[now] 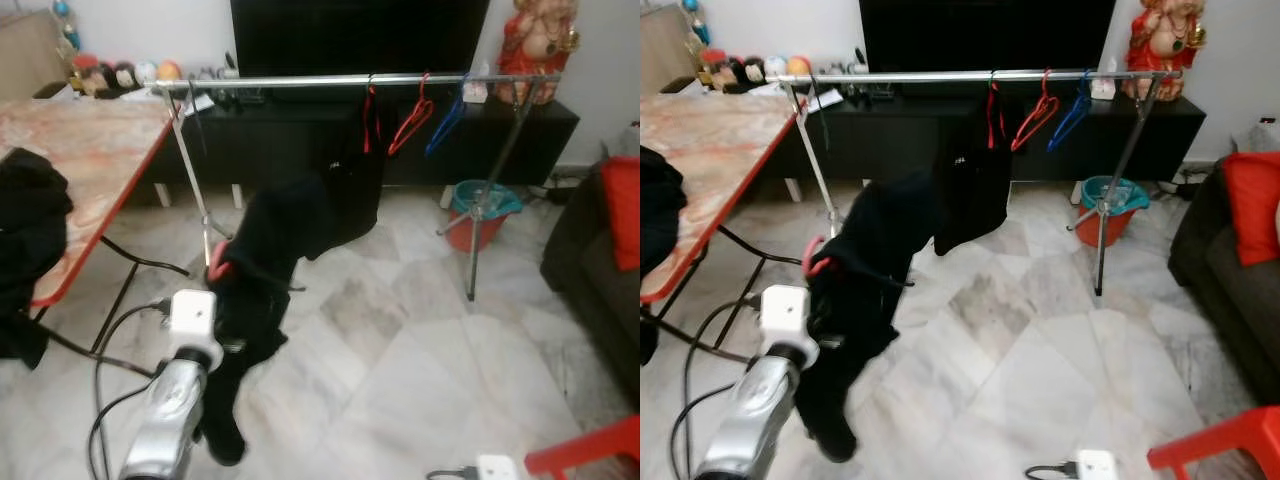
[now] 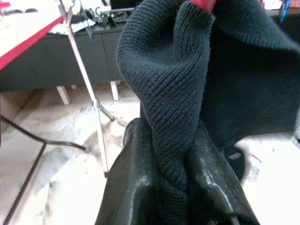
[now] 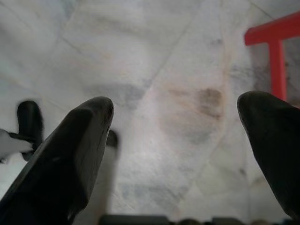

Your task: Hang hanger

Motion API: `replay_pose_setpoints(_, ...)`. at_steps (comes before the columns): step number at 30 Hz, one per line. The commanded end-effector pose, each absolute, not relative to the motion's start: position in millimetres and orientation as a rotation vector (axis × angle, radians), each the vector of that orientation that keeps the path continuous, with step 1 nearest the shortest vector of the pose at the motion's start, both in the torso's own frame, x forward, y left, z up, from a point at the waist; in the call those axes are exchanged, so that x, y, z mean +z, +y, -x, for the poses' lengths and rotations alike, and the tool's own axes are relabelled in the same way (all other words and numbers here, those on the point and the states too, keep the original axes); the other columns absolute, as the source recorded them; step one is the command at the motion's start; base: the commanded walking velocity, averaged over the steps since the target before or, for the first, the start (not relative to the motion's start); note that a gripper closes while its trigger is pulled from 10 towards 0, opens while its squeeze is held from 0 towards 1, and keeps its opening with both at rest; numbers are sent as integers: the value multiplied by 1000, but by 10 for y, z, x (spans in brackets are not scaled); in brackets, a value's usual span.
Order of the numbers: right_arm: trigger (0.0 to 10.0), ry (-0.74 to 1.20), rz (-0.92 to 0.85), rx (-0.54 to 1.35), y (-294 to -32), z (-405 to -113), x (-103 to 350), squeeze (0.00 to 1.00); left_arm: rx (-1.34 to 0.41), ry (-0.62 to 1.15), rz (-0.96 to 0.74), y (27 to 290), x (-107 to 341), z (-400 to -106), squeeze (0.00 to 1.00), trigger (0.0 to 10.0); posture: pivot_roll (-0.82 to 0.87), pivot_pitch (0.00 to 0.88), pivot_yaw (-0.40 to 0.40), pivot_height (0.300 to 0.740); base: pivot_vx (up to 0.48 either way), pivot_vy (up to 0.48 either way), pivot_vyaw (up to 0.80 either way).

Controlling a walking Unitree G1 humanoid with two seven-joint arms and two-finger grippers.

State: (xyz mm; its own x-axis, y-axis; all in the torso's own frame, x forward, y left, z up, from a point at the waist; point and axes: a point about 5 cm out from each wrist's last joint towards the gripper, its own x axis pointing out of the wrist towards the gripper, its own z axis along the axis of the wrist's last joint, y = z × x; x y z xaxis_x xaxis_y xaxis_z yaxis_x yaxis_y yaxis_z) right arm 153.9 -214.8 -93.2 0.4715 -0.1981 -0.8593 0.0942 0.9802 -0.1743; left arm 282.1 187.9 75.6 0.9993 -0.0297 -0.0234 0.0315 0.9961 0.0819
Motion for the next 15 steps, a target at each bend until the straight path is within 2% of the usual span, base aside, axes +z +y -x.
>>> replay_pose_setpoints(1, 10000, 1087, 118, -200, -2238, -1454, -947, 0, -54, -23, -73, 1794, 847, -2869, 0, 10000, 107, 0, -1, 732, 326, 0, 0)
replay_pose_setpoints(15, 10000, 1083, 113, -186, -2240, -1461, -943, 0, -41, -16, -70, 1801, 832, -2857, 0, 10000, 110, 0, -9, 732, 333, 0, 0)
